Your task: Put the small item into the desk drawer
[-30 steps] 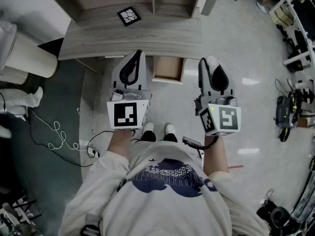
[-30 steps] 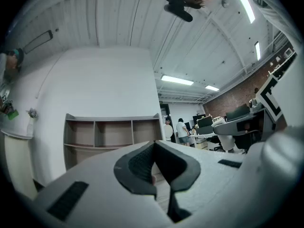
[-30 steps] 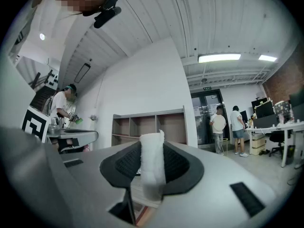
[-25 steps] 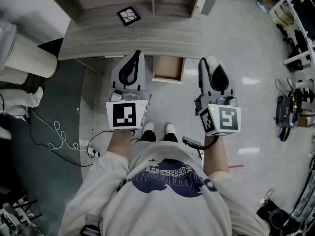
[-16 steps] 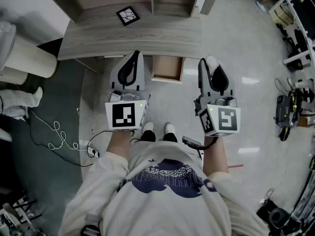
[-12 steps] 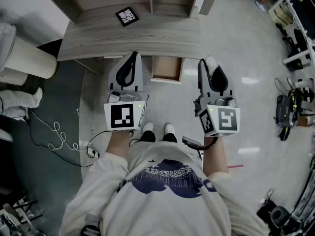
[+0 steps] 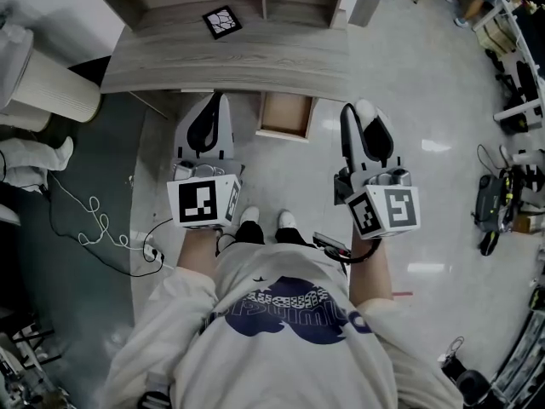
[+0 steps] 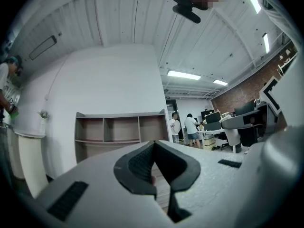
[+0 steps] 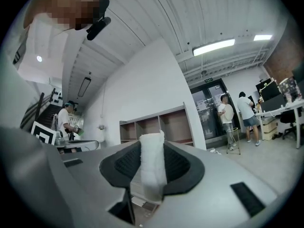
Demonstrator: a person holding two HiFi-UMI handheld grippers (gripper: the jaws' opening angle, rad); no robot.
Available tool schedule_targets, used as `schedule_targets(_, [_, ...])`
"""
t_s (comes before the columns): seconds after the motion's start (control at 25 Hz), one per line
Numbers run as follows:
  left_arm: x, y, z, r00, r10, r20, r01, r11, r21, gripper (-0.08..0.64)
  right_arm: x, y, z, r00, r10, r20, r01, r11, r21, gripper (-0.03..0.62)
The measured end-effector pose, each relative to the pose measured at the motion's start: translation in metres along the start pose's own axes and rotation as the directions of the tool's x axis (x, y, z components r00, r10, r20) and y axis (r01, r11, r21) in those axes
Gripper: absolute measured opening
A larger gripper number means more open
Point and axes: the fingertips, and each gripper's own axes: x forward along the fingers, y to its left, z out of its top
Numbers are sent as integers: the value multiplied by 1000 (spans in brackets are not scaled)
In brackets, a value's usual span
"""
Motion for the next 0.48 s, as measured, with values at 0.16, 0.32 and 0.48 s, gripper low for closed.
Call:
schedule_targets(0.16, [-3, -6, -5, 999, 47, -18, -47, 999, 2, 8, -1, -8, -2, 999, 40, -7, -40, 999, 7, 126])
schedule_targets(0.32, [-5, -9, -10, 995, 90, -39, -90, 996, 5, 8, -1, -18, -6, 997, 73, -26, -72, 997, 4, 126])
schedule_targets(0.48, [-5, -11, -15, 993, 102, -62, -101, 995, 17, 8, 3, -25, -14, 996, 84, -43, -84, 996, 5, 126])
